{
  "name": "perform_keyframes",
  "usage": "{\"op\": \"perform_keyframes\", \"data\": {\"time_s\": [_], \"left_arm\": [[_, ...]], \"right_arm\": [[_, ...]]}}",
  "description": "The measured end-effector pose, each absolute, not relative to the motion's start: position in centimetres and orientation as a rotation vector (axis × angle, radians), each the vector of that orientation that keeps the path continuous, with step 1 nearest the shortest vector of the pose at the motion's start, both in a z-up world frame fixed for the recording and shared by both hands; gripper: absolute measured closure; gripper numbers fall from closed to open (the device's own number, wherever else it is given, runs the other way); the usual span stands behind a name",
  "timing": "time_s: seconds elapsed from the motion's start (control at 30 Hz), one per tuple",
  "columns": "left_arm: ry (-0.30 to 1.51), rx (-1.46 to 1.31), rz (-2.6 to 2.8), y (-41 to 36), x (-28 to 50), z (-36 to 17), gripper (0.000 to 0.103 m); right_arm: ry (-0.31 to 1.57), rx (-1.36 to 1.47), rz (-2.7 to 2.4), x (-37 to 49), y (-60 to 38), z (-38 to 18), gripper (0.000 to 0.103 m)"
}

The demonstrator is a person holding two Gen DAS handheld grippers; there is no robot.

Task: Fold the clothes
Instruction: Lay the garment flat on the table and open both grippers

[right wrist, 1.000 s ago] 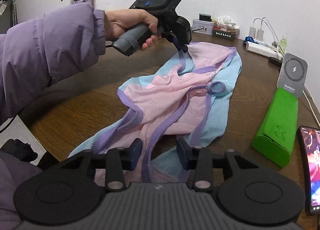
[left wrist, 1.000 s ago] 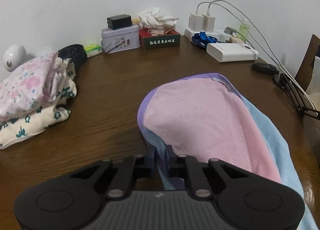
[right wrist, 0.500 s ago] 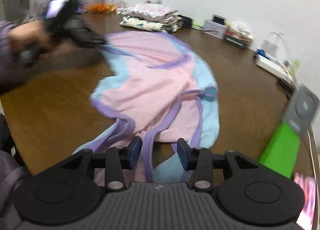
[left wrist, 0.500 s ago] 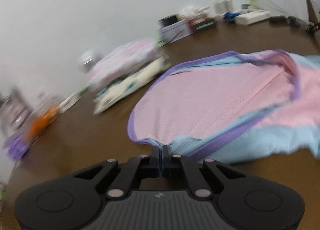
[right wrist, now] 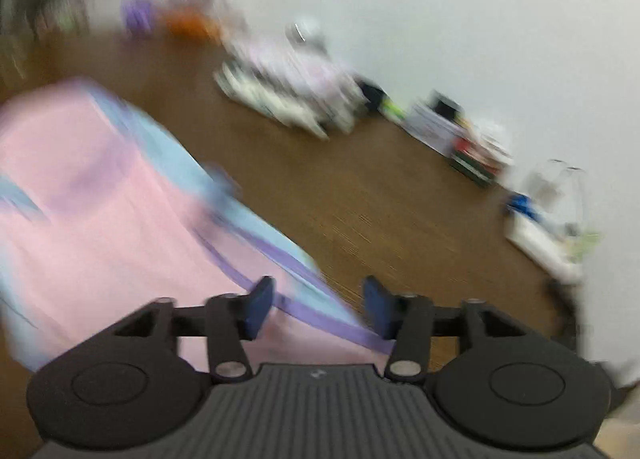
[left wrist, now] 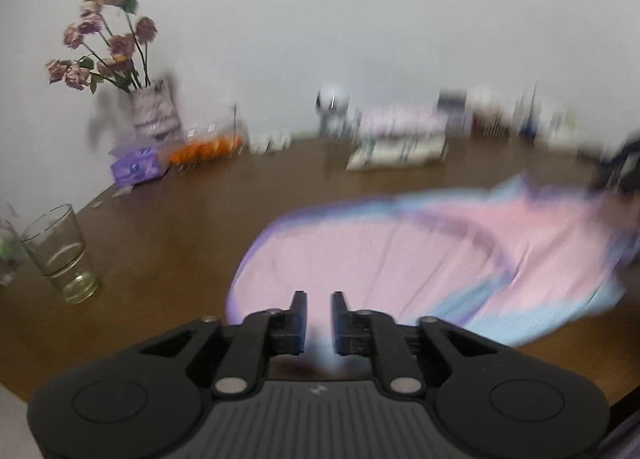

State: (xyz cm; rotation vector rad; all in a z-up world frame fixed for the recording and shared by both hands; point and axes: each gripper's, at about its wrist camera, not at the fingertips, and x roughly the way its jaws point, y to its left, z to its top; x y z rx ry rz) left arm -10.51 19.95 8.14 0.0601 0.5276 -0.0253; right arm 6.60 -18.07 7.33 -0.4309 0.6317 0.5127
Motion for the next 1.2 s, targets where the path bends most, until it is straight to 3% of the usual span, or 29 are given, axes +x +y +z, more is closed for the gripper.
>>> {"op": "perform_keyframes", "data": {"time_s": [0.07, 0.2, 0.3, 0.33, 0.37, 0.4, 0.53, 0.6, 0.63, 0.67, 0.9, 1.13, 1.17, 1.2], "left_arm": [[0.526, 0.001, -0.119, 18.8, -8.0, 8.9, 0.062], [0.667, -0.105, -0.273, 15.9, -0.2, 8.2, 0.061], [0.771, -0.153, -0.256, 15.3, 4.7, 7.1, 0.061], [0.794, -0.162, -0.233, 15.2, 6.0, 6.8, 0.061], [0.817, -0.171, -0.210, 15.1, 7.4, 6.4, 0.061], [0.832, -0.184, -0.196, 15.1, 8.4, 6.2, 0.061], [0.836, -0.217, -0.082, 15.6, 10.8, 4.9, 0.061], [0.818, -0.242, -0.052, 15.9, 11.0, 4.8, 0.060], [0.816, -0.252, -0.063, 15.8, 10.6, 5.1, 0.060], [0.817, -0.260, -0.081, 15.8, 10.0, 5.4, 0.061], [0.772, -0.018, -0.353, 12.0, -0.1, 6.5, 0.054], [0.794, 0.065, -0.327, 8.2, -0.1, 4.8, 0.055], [0.792, 0.068, -0.330, 8.0, 0.2, 4.8, 0.063], [0.791, 0.072, -0.334, 7.8, 0.6, 4.8, 0.087]], "right_arm": [[0.625, -0.325, 0.603, 6.5, -16.6, 7.8, 0.037], [0.716, -0.137, 0.608, 10.2, -14.1, 5.9, 0.045], [0.848, 0.104, 0.608, 13.7, -14.5, 3.6, 0.068], [0.879, 0.159, 0.610, 14.5, -14.7, 2.8, 0.079], [0.881, 0.182, 0.602, 14.9, -14.7, 2.3, 0.097], [0.881, 0.204, 0.593, 15.2, -14.7, 1.8, 0.101], [0.679, 0.222, 0.529, 13.9, -15.8, 2.1, 0.101], [0.644, 0.227, 0.509, 13.7, -16.4, 2.0, 0.089], [0.657, 0.227, 0.504, 13.8, -16.6, 1.7, 0.073], [0.658, 0.223, 0.494, 13.6, -16.9, 1.6, 0.066], [0.592, 0.032, 0.586, 3.2, -19.9, 6.1, 0.065], [0.641, -0.069, 0.645, -2.3, -18.3, 3.4, 0.065], [0.633, -0.078, 0.641, -2.8, -18.1, 3.2, 0.065], [0.626, -0.087, 0.637, -3.3, -17.8, 3.0, 0.065]]}}
